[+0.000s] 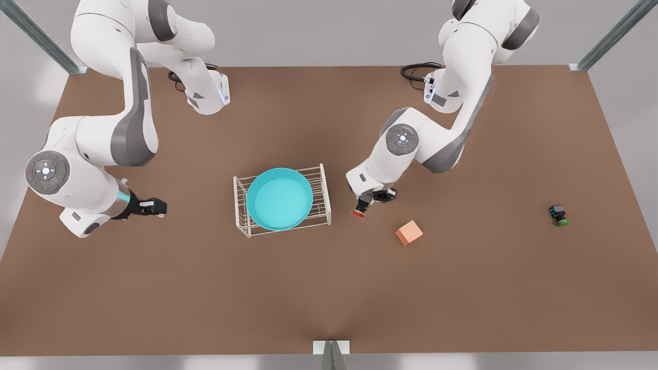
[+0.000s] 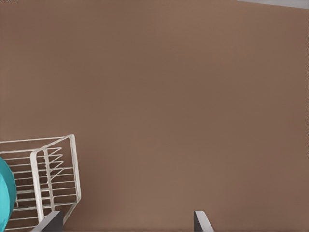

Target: Place the plate on the shelf with right arm and place the red button switch in the plate with left arm

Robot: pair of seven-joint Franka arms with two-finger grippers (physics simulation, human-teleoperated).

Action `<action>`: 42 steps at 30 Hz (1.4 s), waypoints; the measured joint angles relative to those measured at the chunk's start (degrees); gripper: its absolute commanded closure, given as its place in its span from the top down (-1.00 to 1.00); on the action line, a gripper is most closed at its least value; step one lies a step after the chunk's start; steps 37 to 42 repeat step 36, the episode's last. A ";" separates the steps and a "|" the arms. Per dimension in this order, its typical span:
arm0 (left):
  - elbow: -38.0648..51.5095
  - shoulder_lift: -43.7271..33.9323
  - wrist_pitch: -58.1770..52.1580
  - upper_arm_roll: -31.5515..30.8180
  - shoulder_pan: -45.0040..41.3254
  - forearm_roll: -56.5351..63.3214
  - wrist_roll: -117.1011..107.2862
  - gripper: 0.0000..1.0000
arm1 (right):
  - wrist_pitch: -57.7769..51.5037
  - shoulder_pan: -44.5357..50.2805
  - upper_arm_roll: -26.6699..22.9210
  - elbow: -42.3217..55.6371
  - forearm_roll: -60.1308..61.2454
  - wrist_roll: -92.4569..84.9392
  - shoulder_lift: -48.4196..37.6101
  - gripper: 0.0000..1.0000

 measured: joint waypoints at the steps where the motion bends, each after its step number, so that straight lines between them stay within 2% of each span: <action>1: 1.94 0.98 -0.05 -1.08 -0.23 -0.03 -1.51 -0.08 | 0.03 -0.09 0.22 0.01 0.05 -0.08 0.00 1.00; 6: 7.84 5.54 3.04 -5.57 -1.83 0.07 -9.69 -0.08 | 0.53 -0.18 0.48 0.02 0.18 -0.44 0.37 1.00; 13: 12.56 13.58 12.63 -5.67 -10.19 3.32 -21.65 -0.08 | 0.71 -0.10 0.61 -0.06 0.27 -0.81 0.53 1.00; 20: 14.72 18.06 19.10 -5.48 -13.82 8.85 -32.58 -0.07 | 0.67 -0.18 0.53 -0.07 0.28 -1.07 0.67 1.00; 21: 15.08 18.42 19.66 -5.48 -13.89 9.24 -33.88 0.13 | 0.69 -0.17 0.47 -0.04 0.29 -1.10 0.73 1.00; 22: 15.28 18.62 20.16 -5.47 -13.92 9.57 -35.02 0.64 | 0.73 -0.19 0.45 -0.01 0.31 -1.13 0.83 1.00; 23: 15.38 18.72 20.62 -5.47 -13.93 9.90 -36.05 1.00 | 0.76 -0.19 0.46 0.00 0.31 -1.15 0.90 1.00; 27: 15.23 17.70 21.37 -5.34 -13.11 11.32 -39.30 1.00 | 0.89 -0.16 0.51 0.09 0.30 -1.22 1.32 1.00; 30: 15.03 8.89 12.60 -5.66 -1.15 11.96 -40.30 1.00 | 0.93 -0.15 0.51 0.10 0.29 -1.27 1.47 1.00; 34: 15.02 3.50 -4.66 -5.57 28.42 8.46 -31.61 1.00 | 1.79 -0.35 0.16 0.38 0.31 -1.31 1.50 1.00; 36: 15.05 3.28 -10.59 -5.40 32.55 7.16 -26.66 1.00 | 2.78 -1.25 0.12 0.74 0.98 -1.33 1.42 1.00; 42: 15.05 3.28 -10.59 -5.40 32.55 7.16 -26.66 1.00 | 2.78 -1.25 0.12 0.74 0.98 -1.33 1.42 1.00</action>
